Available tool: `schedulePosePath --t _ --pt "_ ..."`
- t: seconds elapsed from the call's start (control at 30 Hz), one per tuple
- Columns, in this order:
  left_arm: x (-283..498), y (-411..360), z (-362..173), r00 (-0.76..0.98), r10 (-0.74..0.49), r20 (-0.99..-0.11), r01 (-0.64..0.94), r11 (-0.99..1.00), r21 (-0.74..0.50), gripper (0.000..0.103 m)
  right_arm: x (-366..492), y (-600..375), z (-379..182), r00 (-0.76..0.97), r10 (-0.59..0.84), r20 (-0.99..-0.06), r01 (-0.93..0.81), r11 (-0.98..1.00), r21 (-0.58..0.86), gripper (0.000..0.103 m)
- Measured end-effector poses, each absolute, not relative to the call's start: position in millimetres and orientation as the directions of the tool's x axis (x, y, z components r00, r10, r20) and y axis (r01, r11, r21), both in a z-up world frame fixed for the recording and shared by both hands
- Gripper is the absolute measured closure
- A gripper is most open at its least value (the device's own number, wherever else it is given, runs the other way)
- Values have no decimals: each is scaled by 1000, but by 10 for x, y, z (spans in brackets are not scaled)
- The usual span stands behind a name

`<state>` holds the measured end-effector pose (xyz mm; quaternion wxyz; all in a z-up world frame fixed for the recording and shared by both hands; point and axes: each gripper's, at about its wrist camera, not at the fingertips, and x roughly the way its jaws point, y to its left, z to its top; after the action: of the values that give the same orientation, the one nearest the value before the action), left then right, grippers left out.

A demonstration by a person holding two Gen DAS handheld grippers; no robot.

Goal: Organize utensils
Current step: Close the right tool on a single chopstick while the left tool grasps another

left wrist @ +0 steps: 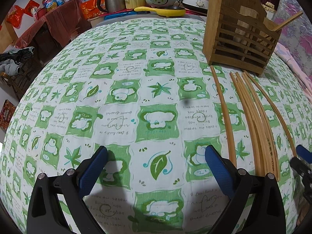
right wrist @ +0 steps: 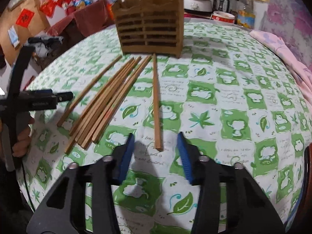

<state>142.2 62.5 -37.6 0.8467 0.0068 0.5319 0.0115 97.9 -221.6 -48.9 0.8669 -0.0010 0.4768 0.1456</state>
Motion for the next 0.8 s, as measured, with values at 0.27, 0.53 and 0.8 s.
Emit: schedulePosePath --t 0.27,0.53,0.8 --pt "1087 502 -236 474 -138 -869 121 989 -91 6 1020 -2435 -514 498 298 -815 -178 954 240 94" --pt "821 257 -235 462 -202 -864 278 957 -75 36 1012 -2384 -509 498 292 -817 -189 955 227 90" --pt "754 102 -283 455 -206 -867 349 936 -39 67 1008 -2386 -511 498 293 -816 -189 955 228 89"
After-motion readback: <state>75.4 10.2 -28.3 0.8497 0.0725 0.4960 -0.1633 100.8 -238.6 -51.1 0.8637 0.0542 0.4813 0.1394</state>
